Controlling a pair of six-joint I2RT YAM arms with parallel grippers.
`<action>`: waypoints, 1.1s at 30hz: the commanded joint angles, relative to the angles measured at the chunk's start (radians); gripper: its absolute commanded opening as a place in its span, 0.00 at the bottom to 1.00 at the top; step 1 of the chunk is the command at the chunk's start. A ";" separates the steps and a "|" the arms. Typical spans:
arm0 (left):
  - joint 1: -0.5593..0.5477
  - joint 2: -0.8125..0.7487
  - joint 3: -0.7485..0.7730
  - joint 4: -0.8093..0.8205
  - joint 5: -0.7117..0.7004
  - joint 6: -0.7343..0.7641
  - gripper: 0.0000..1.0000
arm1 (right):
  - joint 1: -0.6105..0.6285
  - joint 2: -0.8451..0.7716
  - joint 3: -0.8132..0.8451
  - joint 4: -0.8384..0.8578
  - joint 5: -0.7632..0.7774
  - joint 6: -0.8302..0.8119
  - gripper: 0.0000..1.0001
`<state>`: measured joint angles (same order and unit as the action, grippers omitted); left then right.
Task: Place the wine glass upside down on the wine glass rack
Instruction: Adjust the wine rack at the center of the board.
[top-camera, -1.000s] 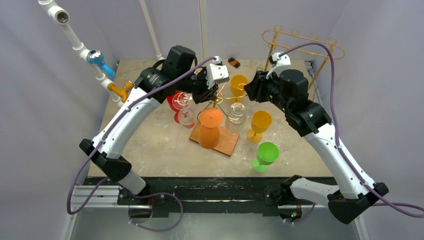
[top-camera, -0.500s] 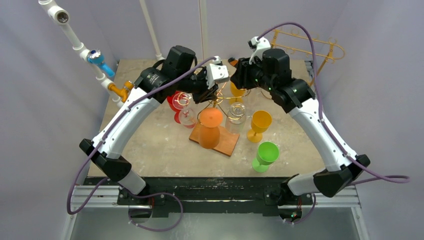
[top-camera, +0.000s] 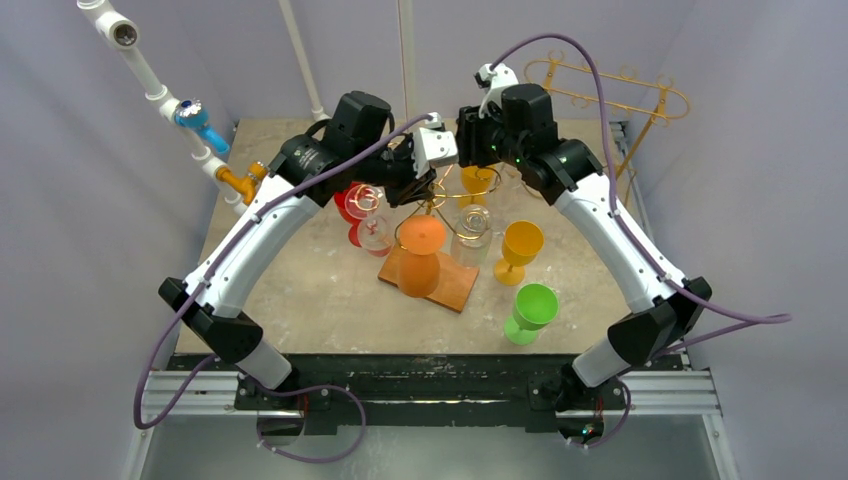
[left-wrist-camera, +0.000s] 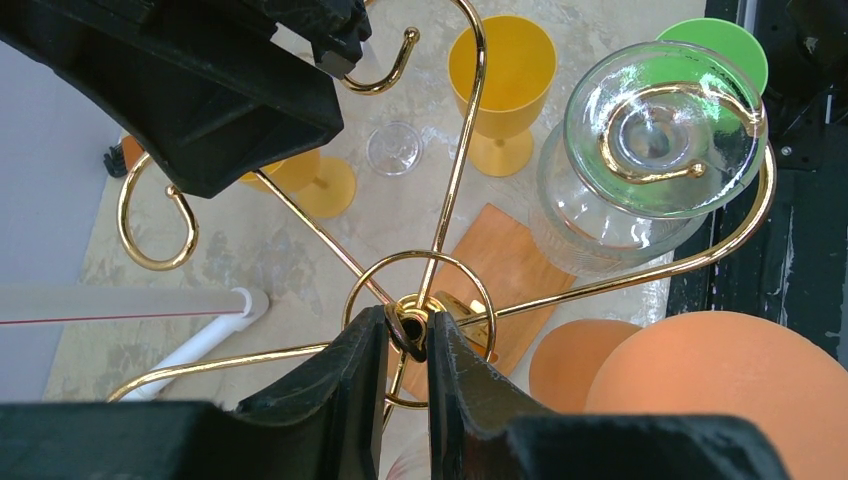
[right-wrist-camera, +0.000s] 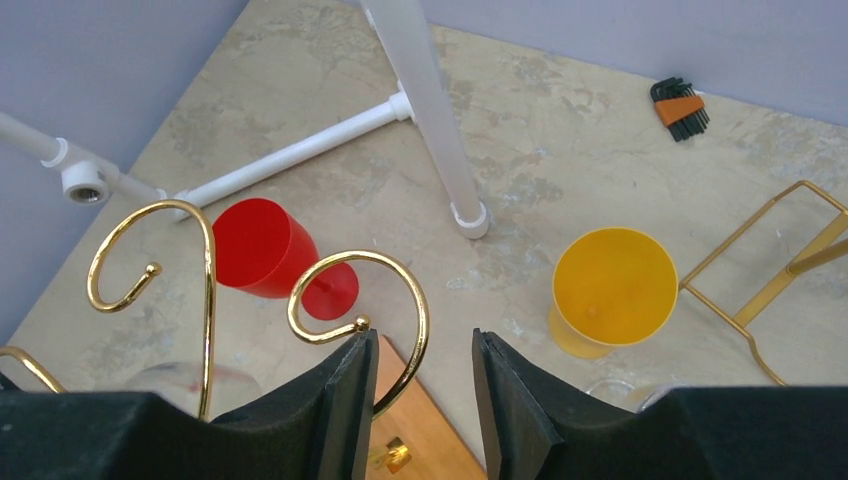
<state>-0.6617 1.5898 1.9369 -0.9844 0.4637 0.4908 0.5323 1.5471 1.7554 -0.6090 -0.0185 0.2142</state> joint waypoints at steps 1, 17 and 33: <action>0.020 -0.024 -0.019 -0.012 -0.076 0.042 0.12 | 0.003 0.001 0.036 0.008 0.033 -0.025 0.44; 0.019 -0.052 -0.054 0.060 -0.234 0.056 0.10 | 0.003 -0.149 -0.128 0.054 0.081 -0.004 0.22; 0.019 -0.077 -0.083 0.058 -0.183 0.067 0.10 | 0.003 -0.370 -0.357 0.081 0.053 0.061 0.24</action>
<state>-0.6701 1.5261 1.8668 -0.9497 0.4049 0.5167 0.5369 1.2198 1.4303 -0.5117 0.0570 0.2558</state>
